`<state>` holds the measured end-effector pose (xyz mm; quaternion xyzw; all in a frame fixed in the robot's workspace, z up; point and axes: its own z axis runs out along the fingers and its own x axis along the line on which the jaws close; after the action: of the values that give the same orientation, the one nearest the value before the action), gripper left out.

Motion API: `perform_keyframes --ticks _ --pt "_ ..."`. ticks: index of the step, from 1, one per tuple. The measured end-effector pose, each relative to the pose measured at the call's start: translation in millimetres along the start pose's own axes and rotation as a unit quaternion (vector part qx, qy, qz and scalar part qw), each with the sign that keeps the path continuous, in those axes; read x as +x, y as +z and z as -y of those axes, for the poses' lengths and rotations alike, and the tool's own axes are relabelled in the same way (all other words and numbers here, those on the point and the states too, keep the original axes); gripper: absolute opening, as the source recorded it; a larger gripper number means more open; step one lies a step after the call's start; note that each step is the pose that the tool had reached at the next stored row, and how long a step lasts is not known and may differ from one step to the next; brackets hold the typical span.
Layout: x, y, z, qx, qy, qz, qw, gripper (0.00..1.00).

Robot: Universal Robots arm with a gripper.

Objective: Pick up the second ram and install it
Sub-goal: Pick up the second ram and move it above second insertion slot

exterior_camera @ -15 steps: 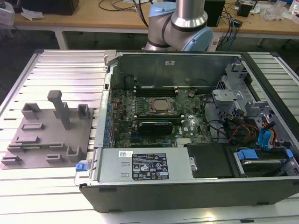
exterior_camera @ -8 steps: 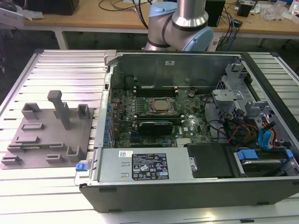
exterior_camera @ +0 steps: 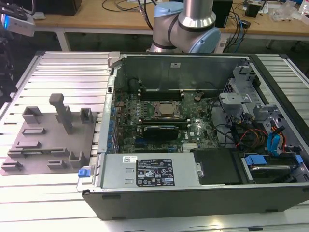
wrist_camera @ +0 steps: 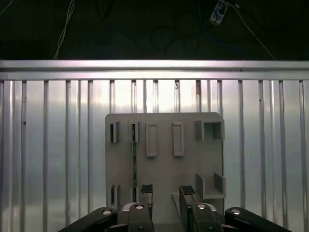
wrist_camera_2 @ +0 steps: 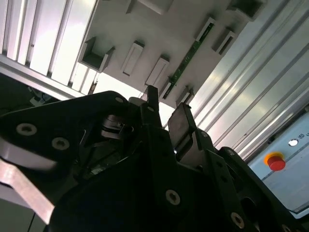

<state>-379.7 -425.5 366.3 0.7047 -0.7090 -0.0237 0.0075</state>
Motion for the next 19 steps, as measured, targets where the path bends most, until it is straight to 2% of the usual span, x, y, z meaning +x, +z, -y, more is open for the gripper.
perform_keyframes --ticks 19 --pt "0.2 11.0 8.4 -0.0002 -0.007 -0.0003 1.0000 0.34"
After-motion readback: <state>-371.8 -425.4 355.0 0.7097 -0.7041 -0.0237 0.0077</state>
